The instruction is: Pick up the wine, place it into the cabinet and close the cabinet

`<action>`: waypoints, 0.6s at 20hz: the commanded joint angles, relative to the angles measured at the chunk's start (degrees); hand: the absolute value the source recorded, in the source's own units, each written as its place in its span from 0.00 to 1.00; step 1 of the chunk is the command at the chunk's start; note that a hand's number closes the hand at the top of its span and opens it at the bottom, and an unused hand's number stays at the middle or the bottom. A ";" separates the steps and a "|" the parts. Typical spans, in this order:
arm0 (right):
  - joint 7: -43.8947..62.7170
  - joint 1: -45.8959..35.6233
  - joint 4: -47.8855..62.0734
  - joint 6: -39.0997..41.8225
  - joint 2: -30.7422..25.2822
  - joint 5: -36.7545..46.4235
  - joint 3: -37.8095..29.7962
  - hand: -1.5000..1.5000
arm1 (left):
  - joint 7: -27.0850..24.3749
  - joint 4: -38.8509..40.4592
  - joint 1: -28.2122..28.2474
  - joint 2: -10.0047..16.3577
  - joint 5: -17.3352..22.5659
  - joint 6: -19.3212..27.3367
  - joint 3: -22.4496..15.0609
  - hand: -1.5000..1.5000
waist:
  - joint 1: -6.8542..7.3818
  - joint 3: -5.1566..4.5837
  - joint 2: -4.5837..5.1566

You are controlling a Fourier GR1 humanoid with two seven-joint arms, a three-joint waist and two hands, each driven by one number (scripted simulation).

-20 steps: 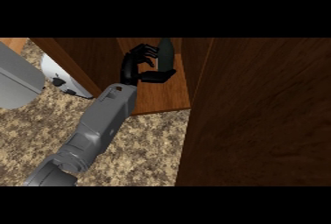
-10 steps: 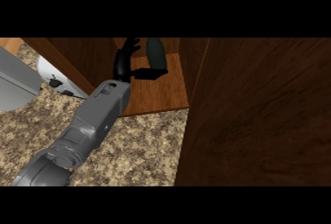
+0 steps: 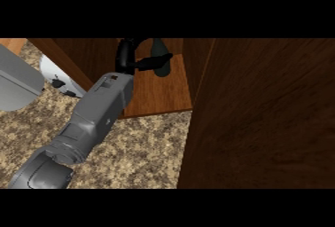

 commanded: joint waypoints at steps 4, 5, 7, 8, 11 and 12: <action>3.77 2.83 -8.27 0.14 -1.43 -1.89 0.57 0.00 | -5.02 -1.75 -0.29 -2.66 2.23 -7.03 2.57 1.00 | 0.95 -0.03 -0.40; 3.49 2.80 -8.26 0.48 -2.17 -3.00 -1.72 0.00 | -2.27 -1.75 -2.18 -1.34 2.76 -9.86 3.05 1.00 | 1.45 0.05 -0.52; 3.39 3.92 -9.40 0.81 -2.82 -3.47 -2.11 0.00 | -2.09 -1.85 -2.19 -1.19 2.82 -12.45 3.13 1.00 | 2.21 0.09 -0.91; 4.93 4.56 -10.62 -0.86 -1.95 -1.68 -0.67 0.00 | -2.59 -2.06 -1.48 -2.40 2.85 -13.28 3.08 0.00 | 2.70 0.03 -1.26; 5.54 4.72 -11.84 -1.17 -2.25 -2.93 -2.32 0.00 | -0.53 -1.74 -2.44 -2.12 3.08 -14.41 3.49 0.00 | 3.72 0.07 -1.46; 4.74 5.46 -12.16 -1.27 -2.55 -1.85 -1.80 0.00 | -3.62 -1.71 -1.05 -3.81 2.30 -14.17 2.87 0.00 | 3.16 0.07 -1.37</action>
